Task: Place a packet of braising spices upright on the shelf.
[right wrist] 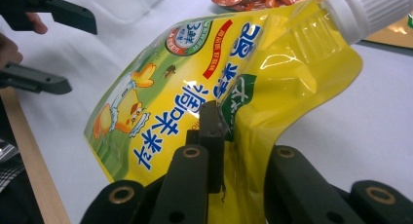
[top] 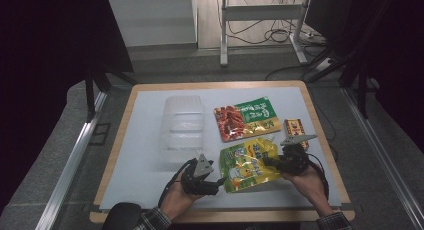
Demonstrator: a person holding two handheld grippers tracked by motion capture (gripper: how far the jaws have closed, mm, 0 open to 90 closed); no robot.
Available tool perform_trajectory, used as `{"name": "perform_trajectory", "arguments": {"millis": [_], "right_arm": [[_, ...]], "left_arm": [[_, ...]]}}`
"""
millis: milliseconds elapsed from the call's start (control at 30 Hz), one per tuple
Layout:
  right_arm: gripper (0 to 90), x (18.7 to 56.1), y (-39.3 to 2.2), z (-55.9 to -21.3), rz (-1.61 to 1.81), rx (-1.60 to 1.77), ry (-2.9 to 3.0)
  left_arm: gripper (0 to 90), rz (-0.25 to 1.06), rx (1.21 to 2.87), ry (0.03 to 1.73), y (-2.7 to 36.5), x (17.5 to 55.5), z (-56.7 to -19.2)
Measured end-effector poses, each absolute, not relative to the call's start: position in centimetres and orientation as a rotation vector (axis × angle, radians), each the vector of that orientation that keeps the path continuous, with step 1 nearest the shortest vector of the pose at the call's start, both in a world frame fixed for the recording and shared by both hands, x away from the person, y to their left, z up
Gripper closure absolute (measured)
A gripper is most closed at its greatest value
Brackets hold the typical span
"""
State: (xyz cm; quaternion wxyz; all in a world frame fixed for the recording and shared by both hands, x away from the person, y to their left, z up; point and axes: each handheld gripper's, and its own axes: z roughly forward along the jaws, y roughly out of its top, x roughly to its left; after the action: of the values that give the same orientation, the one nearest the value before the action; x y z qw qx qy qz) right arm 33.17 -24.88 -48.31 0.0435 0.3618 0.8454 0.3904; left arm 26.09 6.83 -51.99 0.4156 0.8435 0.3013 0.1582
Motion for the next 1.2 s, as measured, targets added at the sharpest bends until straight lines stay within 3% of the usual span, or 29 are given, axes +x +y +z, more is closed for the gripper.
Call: {"name": "perform_trajectory", "arguments": {"millis": [333,600,1200], "right_arm": [[85.0,33.4,-24.7,-46.8,1.279,1.076,2.581],[85.9,33.8,-24.5,-45.3,1.298,1.041,2.557],[88.3,34.5,-23.6,-41.8,1.377,0.965,2.541]], "left_arm": [[12.4,0.381,2.131,0.745,8.3,24.6,-51.9],[6.1,0.393,2.118,0.718,9.6,24.1,-52.1],[3.8,0.46,2.105,0.667,10.2,23.4,-52.2]]}}
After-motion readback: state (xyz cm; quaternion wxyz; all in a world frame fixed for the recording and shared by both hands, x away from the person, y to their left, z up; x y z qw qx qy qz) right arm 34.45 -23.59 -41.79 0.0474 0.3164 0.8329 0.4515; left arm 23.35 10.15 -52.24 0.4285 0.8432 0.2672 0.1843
